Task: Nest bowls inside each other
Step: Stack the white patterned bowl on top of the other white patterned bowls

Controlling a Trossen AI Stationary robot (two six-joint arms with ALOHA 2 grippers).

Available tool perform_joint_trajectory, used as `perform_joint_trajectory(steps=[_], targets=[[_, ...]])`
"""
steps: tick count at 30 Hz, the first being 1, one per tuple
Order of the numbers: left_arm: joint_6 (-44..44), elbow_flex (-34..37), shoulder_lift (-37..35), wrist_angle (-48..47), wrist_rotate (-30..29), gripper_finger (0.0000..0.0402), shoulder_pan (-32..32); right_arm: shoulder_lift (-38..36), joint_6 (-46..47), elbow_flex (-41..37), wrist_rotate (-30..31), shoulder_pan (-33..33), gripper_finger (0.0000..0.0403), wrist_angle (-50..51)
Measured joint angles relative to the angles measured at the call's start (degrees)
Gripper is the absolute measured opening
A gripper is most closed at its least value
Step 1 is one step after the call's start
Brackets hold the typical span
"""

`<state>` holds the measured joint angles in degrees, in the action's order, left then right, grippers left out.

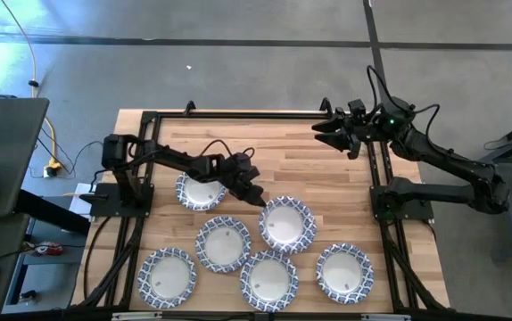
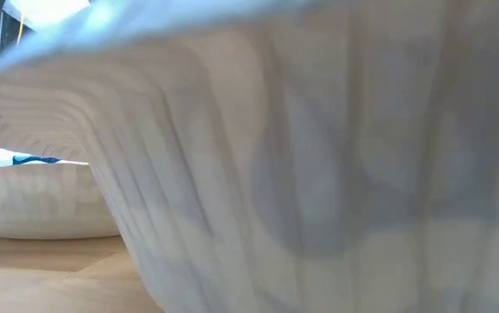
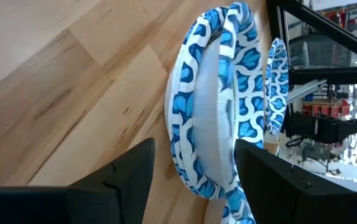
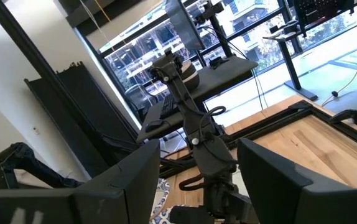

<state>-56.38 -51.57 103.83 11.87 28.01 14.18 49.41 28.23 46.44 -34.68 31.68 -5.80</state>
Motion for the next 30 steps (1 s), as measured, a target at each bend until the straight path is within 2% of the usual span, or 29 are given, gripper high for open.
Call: perform_joint_trajectory(steps=[11, 18, 23, 27, 30], targets=[[-0.46, -0.04, 0.0, 1.93, 0.02, 0.0178, -1.18, 0.0, -0.01, 0.0, 0.29, -0.04, 0.0206, 0.0], [0.48, -0.04, 0.0, 1.45, 0.9, 0.0179, 1.44, 0.0, 0.53, 0.0, 1.47, -1.2, 0.0206, 2.32], [0.49, -0.04, 0.0, 1.66, 4.36, 0.0177, 2.38, 0.0, 4.06, 0.0, 1.78, -3.88, 0.0206, 15.28], [0.64, -0.04, 0.0, 1.67, 6.41, 0.0177, 2.32, 0.02, 6.09, 0.0, 6.14, -8.03, 0.0206, 26.86], [1.16, -0.04, 0.0, 1.67, 6.91, 0.0177, 2.27, 0.02, 8.76, 0.0, 9.49, -11.14, 0.0206, 31.99]])
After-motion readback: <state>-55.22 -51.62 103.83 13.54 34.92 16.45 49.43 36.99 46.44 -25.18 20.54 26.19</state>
